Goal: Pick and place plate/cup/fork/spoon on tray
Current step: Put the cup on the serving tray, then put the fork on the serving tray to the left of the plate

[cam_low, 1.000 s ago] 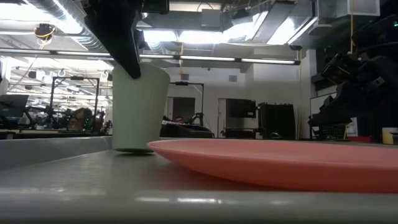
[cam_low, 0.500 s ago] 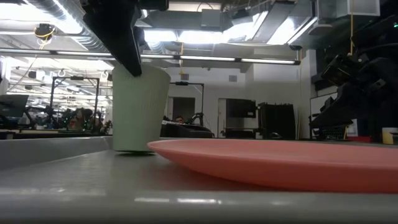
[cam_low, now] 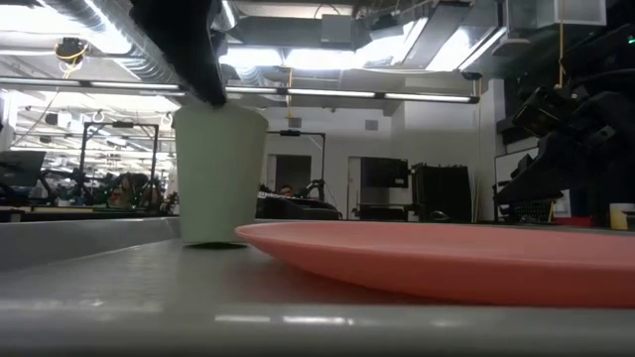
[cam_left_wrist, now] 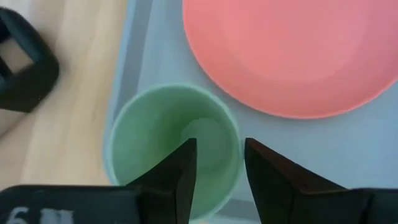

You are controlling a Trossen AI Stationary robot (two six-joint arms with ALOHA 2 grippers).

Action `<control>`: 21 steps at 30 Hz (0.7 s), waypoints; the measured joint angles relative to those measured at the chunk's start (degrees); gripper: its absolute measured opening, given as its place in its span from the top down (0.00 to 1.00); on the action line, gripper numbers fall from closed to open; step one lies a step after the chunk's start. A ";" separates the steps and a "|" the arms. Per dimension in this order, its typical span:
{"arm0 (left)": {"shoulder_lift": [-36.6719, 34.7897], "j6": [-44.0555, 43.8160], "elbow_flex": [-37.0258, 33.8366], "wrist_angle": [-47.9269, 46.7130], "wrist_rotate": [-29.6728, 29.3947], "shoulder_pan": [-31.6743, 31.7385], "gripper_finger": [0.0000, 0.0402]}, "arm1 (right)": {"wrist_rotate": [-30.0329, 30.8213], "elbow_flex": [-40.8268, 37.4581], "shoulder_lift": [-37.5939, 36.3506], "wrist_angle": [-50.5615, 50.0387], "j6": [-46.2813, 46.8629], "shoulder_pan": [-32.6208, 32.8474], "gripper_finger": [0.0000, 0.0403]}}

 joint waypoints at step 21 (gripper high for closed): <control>0.00 1.31 11.04 -7.93 13.84 -0.19 0.69 | -0.50 0.00 0.00 0.02 2.82 0.00 0.78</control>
